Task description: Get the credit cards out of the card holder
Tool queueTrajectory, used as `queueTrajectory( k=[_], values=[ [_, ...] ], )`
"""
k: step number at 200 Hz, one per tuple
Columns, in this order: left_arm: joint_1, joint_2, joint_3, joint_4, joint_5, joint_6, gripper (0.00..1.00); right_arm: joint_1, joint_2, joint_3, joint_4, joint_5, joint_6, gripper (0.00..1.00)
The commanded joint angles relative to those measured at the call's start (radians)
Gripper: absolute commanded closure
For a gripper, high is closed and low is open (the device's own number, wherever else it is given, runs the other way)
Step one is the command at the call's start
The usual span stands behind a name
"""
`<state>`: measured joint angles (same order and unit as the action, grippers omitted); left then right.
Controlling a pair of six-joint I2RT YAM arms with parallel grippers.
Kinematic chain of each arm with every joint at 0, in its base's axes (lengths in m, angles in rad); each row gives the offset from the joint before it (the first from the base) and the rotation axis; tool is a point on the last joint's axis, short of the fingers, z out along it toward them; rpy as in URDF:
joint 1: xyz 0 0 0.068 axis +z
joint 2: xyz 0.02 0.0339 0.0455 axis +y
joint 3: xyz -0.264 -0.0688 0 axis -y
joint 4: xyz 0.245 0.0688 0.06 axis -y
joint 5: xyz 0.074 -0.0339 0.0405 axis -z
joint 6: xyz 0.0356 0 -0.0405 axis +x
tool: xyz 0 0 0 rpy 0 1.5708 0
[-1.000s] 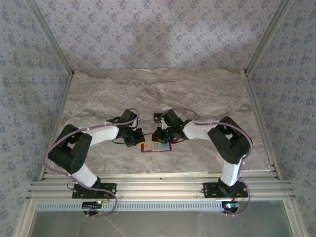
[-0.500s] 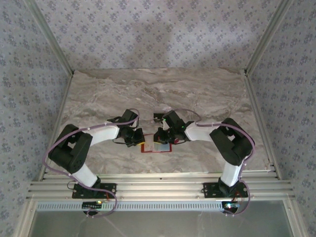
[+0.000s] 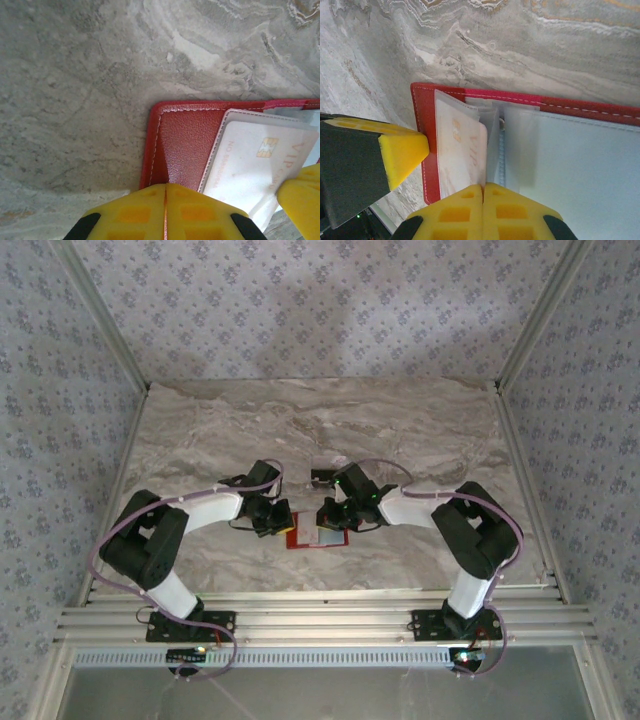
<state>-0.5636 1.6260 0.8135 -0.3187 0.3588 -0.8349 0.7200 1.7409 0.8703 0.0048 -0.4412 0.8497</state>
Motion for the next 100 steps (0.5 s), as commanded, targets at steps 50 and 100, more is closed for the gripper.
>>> queueTrajectory(
  k=[50,100],
  values=[
    [-0.023,-0.075,0.048,-0.053,0.009,0.014,0.85,0.005,0.045,-0.003,0.038,-0.044,0.02,1.0],
    [-0.045,-0.024,0.065,-0.027,0.059,0.01,0.81,0.01,0.054,0.002,0.045,-0.049,0.025,1.0]
  ],
)
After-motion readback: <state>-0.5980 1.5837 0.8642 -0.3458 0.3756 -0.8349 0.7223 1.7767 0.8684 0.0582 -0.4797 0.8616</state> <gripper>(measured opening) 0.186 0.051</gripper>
